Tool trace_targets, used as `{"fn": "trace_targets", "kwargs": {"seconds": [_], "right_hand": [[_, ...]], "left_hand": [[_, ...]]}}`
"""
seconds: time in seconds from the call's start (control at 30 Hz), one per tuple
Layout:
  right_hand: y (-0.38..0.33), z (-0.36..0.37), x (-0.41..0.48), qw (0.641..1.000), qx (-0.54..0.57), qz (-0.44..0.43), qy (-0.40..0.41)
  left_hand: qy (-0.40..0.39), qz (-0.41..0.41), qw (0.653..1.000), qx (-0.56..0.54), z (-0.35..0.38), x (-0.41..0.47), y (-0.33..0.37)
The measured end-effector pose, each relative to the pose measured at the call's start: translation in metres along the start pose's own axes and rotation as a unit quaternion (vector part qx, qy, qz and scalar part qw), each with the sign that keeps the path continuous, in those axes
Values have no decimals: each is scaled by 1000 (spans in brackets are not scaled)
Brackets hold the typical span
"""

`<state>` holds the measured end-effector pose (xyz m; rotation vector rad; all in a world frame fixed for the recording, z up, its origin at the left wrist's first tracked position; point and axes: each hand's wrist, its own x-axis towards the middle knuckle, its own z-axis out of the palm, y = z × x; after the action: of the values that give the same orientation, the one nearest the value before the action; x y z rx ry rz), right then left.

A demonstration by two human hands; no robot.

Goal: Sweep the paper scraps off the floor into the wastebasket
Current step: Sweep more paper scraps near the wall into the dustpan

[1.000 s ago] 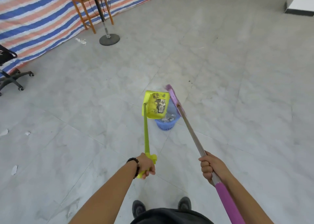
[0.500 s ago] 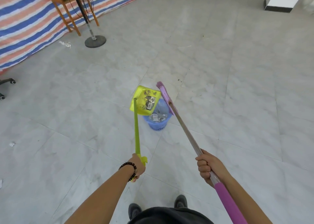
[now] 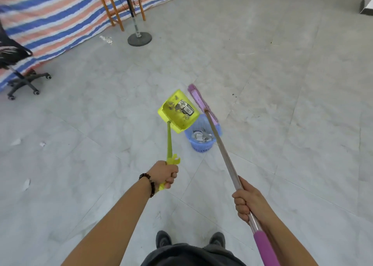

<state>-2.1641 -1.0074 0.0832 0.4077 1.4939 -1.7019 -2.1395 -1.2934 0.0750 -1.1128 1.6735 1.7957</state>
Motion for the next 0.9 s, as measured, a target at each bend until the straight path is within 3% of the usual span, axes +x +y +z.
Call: {"fn": "trace_targets", "kwargs": {"seconds": [0.2,0.33,0.53,0.7,0.9], "right_hand": [[-24,66,34,987,-130,-11,-96],[-30,143,67,976,-158,41,-143],[1,270,110,949,-187,196,-161],[45,371,127,918,-196,293,-185],[73,497,139,873,-320,300,-214]], "left_hand": [[71,0,988,-141,-58,-38,-10],[112,-13,961,-252,-105,-53,-43],[128,-14,868,-479,-207,-65,-105],[172,-31,805,-567,-300,-81,-175],[236,-16,736,-634,-381,-110,-234]]}}
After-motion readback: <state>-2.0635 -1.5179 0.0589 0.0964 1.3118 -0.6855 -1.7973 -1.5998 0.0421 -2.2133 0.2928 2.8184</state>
